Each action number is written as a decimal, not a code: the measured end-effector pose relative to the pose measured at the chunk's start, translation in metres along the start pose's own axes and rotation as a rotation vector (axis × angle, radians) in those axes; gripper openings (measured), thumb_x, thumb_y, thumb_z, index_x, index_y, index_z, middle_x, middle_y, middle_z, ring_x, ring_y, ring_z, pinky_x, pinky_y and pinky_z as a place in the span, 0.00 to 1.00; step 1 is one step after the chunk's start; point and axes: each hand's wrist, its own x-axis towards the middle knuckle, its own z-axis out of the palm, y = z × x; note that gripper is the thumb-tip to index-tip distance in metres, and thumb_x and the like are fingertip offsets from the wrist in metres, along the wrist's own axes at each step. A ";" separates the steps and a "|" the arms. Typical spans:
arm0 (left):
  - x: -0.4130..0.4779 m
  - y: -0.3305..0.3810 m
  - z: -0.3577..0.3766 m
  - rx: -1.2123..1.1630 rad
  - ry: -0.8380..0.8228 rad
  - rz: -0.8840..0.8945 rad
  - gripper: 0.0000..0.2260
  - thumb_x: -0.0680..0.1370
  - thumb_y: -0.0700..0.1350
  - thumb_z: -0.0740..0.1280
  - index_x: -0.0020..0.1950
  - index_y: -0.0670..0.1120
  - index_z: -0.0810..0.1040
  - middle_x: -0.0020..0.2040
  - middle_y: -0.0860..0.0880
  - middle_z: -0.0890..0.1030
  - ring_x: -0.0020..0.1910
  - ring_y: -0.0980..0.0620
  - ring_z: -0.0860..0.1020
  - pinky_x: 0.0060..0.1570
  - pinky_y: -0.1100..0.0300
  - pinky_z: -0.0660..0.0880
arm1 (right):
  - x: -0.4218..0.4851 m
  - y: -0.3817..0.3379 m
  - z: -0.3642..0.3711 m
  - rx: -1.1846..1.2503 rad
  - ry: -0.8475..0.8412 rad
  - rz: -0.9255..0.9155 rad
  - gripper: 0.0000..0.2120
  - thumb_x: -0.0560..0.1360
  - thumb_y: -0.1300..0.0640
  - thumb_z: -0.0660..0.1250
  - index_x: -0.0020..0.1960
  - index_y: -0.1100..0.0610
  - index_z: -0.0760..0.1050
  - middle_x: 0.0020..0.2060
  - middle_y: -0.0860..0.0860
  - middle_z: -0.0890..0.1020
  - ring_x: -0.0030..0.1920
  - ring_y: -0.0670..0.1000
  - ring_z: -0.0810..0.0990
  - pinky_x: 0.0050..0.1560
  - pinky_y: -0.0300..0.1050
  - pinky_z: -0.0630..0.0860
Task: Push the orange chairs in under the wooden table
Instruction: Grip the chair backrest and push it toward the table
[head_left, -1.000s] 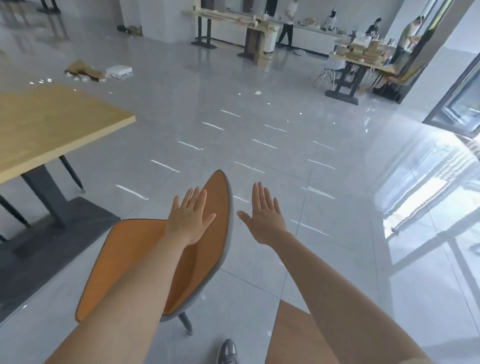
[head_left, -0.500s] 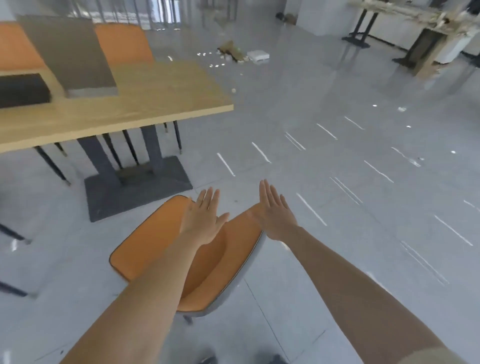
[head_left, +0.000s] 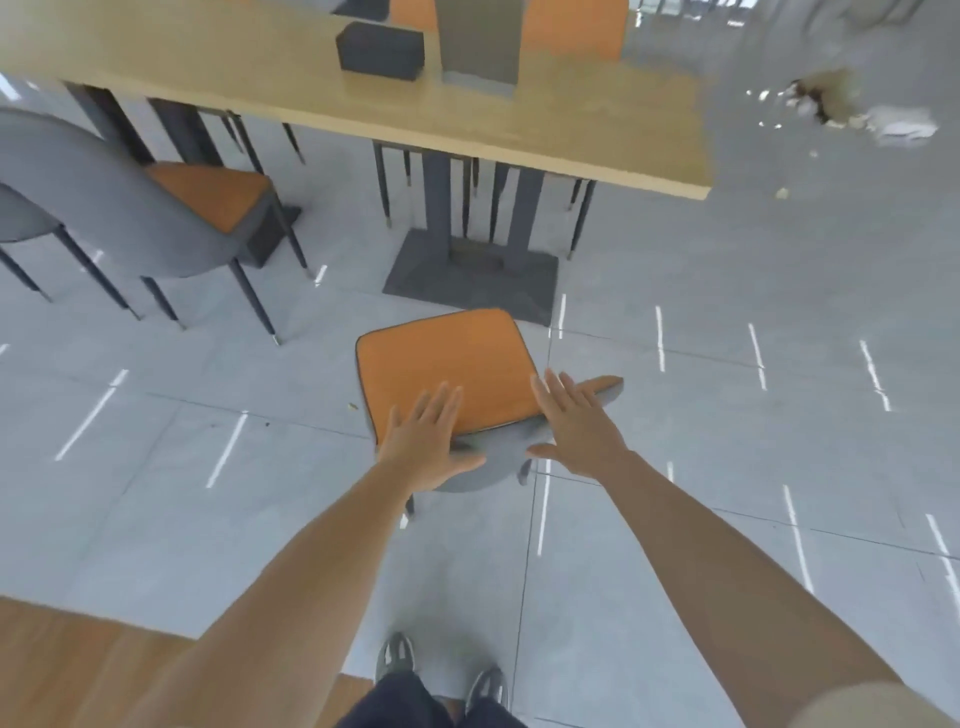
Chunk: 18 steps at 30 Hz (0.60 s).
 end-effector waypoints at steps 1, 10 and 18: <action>-0.002 0.002 0.003 -0.023 -0.007 -0.022 0.41 0.74 0.63 0.61 0.75 0.52 0.38 0.78 0.49 0.43 0.77 0.46 0.49 0.73 0.43 0.50 | 0.002 0.001 0.001 -0.009 0.017 -0.010 0.43 0.75 0.44 0.62 0.75 0.58 0.38 0.76 0.58 0.48 0.76 0.57 0.45 0.74 0.53 0.45; 0.017 0.019 0.012 0.004 0.142 -0.134 0.24 0.73 0.51 0.68 0.67 0.51 0.67 0.52 0.47 0.80 0.52 0.44 0.78 0.40 0.57 0.68 | 0.031 0.029 -0.001 0.004 0.079 -0.023 0.19 0.65 0.52 0.74 0.50 0.59 0.73 0.46 0.54 0.80 0.49 0.57 0.76 0.48 0.48 0.72; 0.029 0.005 0.016 0.120 0.207 0.025 0.24 0.76 0.49 0.65 0.71 0.53 0.63 0.47 0.47 0.82 0.46 0.43 0.79 0.39 0.57 0.69 | 0.039 0.037 0.007 -0.139 0.204 -0.066 0.09 0.71 0.56 0.68 0.46 0.60 0.73 0.40 0.56 0.81 0.42 0.58 0.77 0.42 0.45 0.59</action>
